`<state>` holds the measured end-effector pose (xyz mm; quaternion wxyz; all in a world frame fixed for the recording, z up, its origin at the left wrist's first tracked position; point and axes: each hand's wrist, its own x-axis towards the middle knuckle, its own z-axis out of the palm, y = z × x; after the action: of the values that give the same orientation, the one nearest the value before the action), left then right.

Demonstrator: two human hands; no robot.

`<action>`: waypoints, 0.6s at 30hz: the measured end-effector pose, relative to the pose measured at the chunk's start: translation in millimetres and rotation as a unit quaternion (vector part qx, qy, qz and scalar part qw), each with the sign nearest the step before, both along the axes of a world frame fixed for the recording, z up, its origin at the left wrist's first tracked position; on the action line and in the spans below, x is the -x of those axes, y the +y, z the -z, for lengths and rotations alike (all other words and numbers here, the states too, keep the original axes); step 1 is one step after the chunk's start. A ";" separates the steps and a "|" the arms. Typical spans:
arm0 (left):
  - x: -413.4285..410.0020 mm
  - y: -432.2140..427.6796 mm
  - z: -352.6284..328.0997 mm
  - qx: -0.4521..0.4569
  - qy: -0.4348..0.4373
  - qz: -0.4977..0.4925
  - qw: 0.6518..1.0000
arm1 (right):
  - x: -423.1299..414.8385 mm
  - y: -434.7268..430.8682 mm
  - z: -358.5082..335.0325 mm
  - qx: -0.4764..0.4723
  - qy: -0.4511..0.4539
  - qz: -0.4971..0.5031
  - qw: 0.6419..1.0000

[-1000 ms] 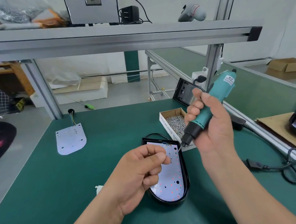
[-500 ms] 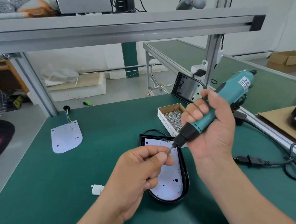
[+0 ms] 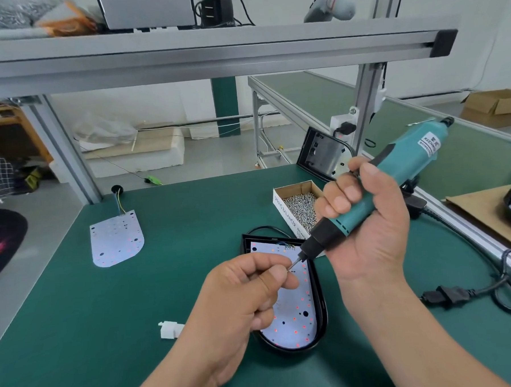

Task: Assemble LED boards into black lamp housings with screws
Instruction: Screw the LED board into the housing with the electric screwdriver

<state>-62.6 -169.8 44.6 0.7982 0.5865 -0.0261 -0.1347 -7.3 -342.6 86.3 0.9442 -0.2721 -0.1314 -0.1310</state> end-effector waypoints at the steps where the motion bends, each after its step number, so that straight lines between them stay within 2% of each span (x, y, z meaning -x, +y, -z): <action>1: -0.1 0.3 0.2 -0.001 0.000 0.000 1.000 | 0.0 0.4 0.3 0.003 -0.001 0.000 1.000; 11: 1.2 -2.6 0.2 -0.037 -0.018 -0.018 0.999 | 3.4 3.4 4.0 0.043 -0.023 0.023 0.999; 18: 2.7 -3.5 -1.7 -0.069 -0.027 -0.027 0.997 | 3.3 4.4 10.0 0.035 0.003 0.030 0.999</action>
<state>-65.3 -173.3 46.3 0.7581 0.6442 -0.0224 -0.0985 -10.5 -338.3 76.3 0.9300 -0.3096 -0.1249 -0.1538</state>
